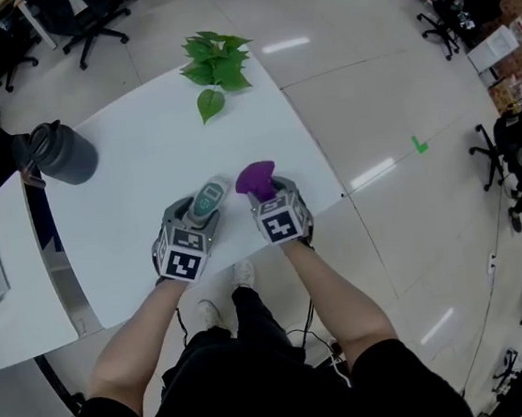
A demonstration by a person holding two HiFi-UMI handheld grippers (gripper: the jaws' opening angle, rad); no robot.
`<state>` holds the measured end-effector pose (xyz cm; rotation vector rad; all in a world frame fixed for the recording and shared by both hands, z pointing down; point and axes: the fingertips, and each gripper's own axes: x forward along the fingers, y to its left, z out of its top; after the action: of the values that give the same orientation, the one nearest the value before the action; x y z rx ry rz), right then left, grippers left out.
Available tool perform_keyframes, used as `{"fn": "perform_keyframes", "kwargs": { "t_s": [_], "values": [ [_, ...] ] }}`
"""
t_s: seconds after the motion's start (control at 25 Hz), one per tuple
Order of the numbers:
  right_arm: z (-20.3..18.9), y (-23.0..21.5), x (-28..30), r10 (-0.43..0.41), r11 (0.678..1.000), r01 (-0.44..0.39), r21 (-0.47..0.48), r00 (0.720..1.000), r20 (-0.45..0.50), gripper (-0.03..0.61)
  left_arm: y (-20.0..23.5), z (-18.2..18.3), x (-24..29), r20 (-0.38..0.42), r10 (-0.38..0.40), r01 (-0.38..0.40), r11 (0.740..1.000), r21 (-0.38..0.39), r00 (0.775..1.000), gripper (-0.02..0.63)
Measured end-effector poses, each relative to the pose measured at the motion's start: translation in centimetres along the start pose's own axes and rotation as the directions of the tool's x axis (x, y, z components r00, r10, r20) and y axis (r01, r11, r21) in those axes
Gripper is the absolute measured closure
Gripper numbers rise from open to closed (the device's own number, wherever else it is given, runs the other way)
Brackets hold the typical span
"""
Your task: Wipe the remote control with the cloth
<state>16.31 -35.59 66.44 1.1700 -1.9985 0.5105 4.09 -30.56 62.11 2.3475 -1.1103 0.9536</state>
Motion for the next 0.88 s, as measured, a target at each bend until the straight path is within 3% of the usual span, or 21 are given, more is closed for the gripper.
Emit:
{"fn": "perform_keyframes", "kwargs": {
  "t_s": [0.16, 0.24, 0.32, 0.44, 0.68, 0.76, 0.88],
  "values": [
    [-0.4, -1.1, 2.1, -0.010, 1.000, 0.009, -0.021, 0.999, -0.052, 0.319, -0.4, 1.0, -2.5, 0.043, 0.028, -0.030, 0.999, 0.040, 0.999, 0.373],
    [-0.1, -1.5, 1.9, -0.018, 1.000, 0.018, -0.019, 0.999, -0.044, 0.425, -0.7, 1.3, -3.7, 0.062, 0.036, -0.040, 0.997, 0.066, 0.997, 0.373],
    [0.8, -1.1, 0.6, -0.009, 1.000, 0.009, 0.003, 1.000, -0.007, 0.436, -0.7, 1.6, -5.1, 0.083, 0.043, -0.051, 0.994, 0.092, 0.996, 0.373],
    [3.4, 1.0, -3.9, 0.025, 1.000, -0.026, 0.007, 0.992, 0.122, 0.442, -0.8, 1.6, -7.6, 0.118, 0.052, -0.067, 0.990, 0.127, 0.992, 0.373],
    [8.9, 12.1, -16.6, 0.211, 0.974, -0.166, -0.155, 0.914, 0.346, 0.443, -2.0, 0.8, -12.8, 0.191, 0.054, -0.096, 0.970, 0.221, 0.980, 0.373],
    [10.0, 16.6, -19.8, 0.285, 0.951, -0.216, -0.219, 0.888, 0.361, 0.443, -2.7, 0.4, -14.6, 0.213, 0.050, -0.107, 0.959, 0.263, 0.976, 0.374],
    [10.0, 22.3, -22.8, 0.375, 0.910, -0.280, -0.305, 0.872, 0.316, 0.443, -4.2, -0.3, -17.5, 0.246, 0.038, -0.118, 0.940, 0.321, 0.969, 0.374]
  ]
}}
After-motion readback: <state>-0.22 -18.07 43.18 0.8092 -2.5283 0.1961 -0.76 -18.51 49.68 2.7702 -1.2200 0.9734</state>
